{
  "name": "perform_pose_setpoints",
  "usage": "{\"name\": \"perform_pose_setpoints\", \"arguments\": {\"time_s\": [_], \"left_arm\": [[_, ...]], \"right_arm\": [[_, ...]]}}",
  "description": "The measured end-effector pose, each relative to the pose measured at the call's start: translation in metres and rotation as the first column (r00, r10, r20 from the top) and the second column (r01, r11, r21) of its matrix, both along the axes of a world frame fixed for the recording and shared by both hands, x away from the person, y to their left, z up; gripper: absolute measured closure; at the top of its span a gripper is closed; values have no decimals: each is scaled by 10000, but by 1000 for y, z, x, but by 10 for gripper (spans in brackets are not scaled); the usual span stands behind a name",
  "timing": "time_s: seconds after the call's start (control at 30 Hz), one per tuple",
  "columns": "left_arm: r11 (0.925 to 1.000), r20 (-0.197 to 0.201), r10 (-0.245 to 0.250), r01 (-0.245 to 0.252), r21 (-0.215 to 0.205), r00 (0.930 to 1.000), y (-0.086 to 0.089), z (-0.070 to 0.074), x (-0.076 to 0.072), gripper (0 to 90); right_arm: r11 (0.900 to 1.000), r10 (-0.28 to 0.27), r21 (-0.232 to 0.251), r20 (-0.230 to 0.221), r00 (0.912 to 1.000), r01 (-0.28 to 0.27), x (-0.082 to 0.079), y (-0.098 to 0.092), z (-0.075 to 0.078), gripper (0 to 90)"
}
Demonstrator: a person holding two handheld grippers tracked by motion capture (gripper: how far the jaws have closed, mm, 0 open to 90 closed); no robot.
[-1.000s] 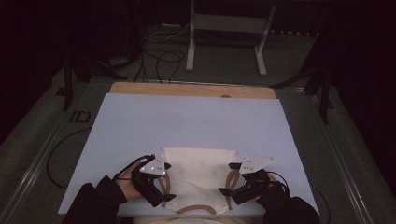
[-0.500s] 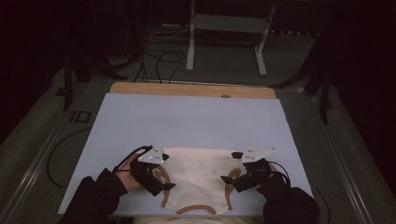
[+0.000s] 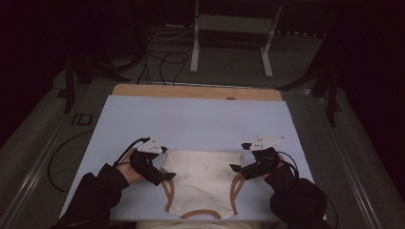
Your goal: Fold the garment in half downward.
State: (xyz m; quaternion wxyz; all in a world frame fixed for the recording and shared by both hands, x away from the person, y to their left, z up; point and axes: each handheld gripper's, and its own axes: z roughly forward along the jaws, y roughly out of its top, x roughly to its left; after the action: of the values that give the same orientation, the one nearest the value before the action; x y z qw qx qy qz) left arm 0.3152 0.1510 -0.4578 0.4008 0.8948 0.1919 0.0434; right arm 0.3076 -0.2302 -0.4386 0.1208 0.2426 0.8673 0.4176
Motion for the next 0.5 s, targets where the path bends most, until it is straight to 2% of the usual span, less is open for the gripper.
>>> {"name": "perform_pose_setpoints", "arguments": {"time_s": [0.1,0.17,0.33,0.5], "left_arm": [[9999,-27,122,-122,21,9999,2,-2,5,16],[9998,-135,220,-219,32,9997,2,-4,10,16],[9988,-196,444,-440,205,9988,4,-9,23,16],[9984,-327,541,-534,207,9980,3,-12,31,16]], "right_arm": [[9999,-6,-138,-40,10000,6,4,0,-1,106],[9996,-53,-282,-248,9997,46,10,-1,-4,105],[9996,-107,-256,-466,9989,95,20,-2,-14,105],[9995,-210,-261,-571,9981,196,27,-5,-22,105]]}}
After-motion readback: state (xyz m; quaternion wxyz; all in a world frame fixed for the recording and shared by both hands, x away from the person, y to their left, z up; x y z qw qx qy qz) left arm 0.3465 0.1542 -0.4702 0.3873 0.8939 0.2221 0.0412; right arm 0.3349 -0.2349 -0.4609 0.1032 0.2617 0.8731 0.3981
